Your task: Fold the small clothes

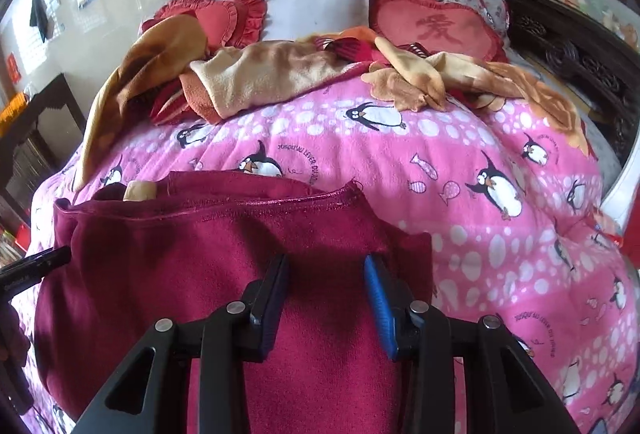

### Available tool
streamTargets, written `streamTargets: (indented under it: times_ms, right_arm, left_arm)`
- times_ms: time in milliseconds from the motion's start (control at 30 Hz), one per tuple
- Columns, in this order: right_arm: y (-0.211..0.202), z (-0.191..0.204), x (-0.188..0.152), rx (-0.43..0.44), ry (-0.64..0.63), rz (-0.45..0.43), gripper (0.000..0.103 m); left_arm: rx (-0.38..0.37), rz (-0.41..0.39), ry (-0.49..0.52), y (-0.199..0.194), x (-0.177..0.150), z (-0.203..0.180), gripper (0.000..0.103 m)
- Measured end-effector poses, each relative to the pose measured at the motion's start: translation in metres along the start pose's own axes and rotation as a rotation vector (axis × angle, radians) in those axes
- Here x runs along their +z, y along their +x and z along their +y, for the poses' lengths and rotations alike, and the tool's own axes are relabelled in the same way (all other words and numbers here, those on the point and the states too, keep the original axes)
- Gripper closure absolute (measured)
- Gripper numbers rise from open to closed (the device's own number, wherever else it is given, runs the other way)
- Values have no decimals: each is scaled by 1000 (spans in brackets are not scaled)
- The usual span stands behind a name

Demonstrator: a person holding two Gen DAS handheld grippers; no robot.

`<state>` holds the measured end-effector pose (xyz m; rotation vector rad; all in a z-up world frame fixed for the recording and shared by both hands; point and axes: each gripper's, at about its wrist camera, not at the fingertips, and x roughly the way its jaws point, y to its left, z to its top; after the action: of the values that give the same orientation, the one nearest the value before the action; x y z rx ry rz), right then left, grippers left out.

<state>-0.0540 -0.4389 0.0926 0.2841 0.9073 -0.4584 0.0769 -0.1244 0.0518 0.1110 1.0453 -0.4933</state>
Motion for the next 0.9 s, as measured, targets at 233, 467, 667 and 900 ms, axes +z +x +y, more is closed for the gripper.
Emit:
streamTargets:
  times_ms: [233,467,667,900]
  right_arm:
    - [-32,36,1,97,-20,-28,60]
    - [-32,123,-6,289,-160,21,60]
    - [-16,187,-9,362,-215,51,60]
    - [4,229,-4,415,-227,97,60]
  left_arm:
    - [41,-21,41,-27,-20,6,63]
    - [41,-18,9,-43,-45,24,63]
    - [36,1,-33,-48,-59,45,63]
    - [-4,28,-109,-52,-84,71,63]
